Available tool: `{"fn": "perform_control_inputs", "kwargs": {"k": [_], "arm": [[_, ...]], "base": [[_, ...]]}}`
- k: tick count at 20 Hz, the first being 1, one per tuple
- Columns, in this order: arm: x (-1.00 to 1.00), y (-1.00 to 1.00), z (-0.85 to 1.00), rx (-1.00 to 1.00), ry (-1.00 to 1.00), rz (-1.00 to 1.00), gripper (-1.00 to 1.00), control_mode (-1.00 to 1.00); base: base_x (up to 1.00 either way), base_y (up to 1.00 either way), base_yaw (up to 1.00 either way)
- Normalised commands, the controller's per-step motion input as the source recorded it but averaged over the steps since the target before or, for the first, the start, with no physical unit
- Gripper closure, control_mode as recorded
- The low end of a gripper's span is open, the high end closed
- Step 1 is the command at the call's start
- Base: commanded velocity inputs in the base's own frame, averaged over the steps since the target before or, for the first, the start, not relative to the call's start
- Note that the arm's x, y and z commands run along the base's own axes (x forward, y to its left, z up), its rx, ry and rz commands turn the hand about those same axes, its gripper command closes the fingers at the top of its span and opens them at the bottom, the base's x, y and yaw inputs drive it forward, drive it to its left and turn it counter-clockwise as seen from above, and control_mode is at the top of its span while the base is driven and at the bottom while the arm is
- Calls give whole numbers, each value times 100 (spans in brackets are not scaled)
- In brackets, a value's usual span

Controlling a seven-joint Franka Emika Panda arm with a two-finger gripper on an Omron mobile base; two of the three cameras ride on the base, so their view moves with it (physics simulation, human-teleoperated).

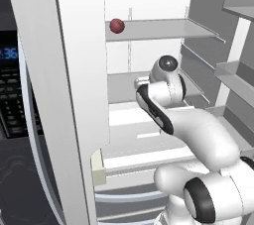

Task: Grab the onions from the fridge, place them in the blender, close the lid, and turn on the blender to create a marinade.

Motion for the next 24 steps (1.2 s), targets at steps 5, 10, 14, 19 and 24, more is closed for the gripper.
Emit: {"fn": "perform_control_inputs", "kwargs": {"k": [5, 10, 14, 19, 24], "arm": [[38, -45, -16, -9, 1, -5, -100, -100], [19, -54, 0, 0, 2, 0, -100, -100], [31, -23, -18, 0, 6, 0, -100, -100], [44, -31, -15, 0, 4, 0, -100, -100], [45, -28, -12, 0, 4, 0, -100, -100]], "base": [[0, 0, 0], [0, 0, 0], [0, 0, 0], [0, 0, 0], [0, 0, 0]]}}
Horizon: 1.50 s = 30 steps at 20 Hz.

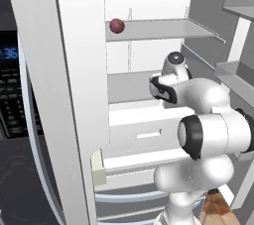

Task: Grab the onions from the fridge, place them in the blender, close the lid, and turn on the blender to create a marinade.

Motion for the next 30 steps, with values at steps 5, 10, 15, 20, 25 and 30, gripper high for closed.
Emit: {"fn": "perform_control_inputs", "kwargs": {"k": [5, 10, 15, 20, 25, 30], "arm": [[51, -11, -38, 0, 7, 0, -100, -100], [35, -15, -32, 0, 2, 0, -100, -100], [25, -4, -37, 0, 2, 0, -100, -100], [5, 0, -45, 0, 1, 0, -100, -100], [0, 1, -38, 0, 0, 0, 100, -100], [-20, 17, 1, 0, -9, 0, 100, -100]], "base": [[0, 0, 0], [0, 0, 0], [0, 0, 0], [0, 0, 0], [0, 0, 0], [0, 0, 0]]}}
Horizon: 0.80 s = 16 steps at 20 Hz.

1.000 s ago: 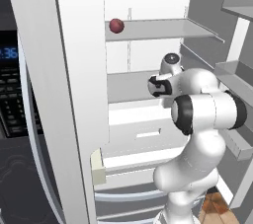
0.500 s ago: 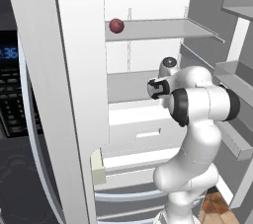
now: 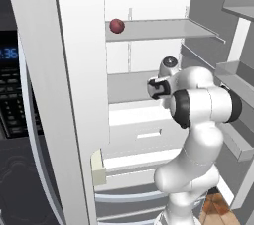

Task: Grab the onions from the fridge, place them in the blender, close the lid, and turn on the blender to create a marinade.

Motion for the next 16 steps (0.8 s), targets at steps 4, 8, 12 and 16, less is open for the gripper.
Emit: {"fn": "perform_control_inputs", "kwargs": {"k": [4, 8, 12, 16], "arm": [[-91, 36, 66, 0, -3, 0, 100, -100], [-93, 67, 84, 0, 1, 3, 100, -100], [-100, 53, 74, 5, 6, 4, 100, -100], [-100, 26, 37, 15, 3, 6, 100, -100]], "base": [[0, 0, 0], [0, 0, 0], [0, 0, 0], [0, 0, 0]]}}
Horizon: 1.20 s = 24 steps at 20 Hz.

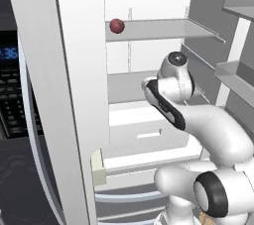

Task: Grab the onions from the fridge, place them in the blender, close the lid, and turn on the blender to create a marinade.

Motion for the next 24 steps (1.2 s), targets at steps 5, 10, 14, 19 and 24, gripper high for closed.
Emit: {"fn": "perform_control_inputs", "kwargs": {"k": [5, 10, 14, 19, 24], "arm": [[-100, 20, 13, 17, 0, 5, 100, -100], [-100, 3, 26, 7, -9, 0, 100, -100], [-100, 0, 12, 0, -10, -4, 100, -100], [-75, 0, -8, 0, 3, -3, 100, -100], [-1, 0, -8, 0, 6, 0, 100, -100]], "base": [[0, 0, 0], [0, 0, 0], [0, 0, 0], [0, 0, 0], [0, 0, 0]]}}
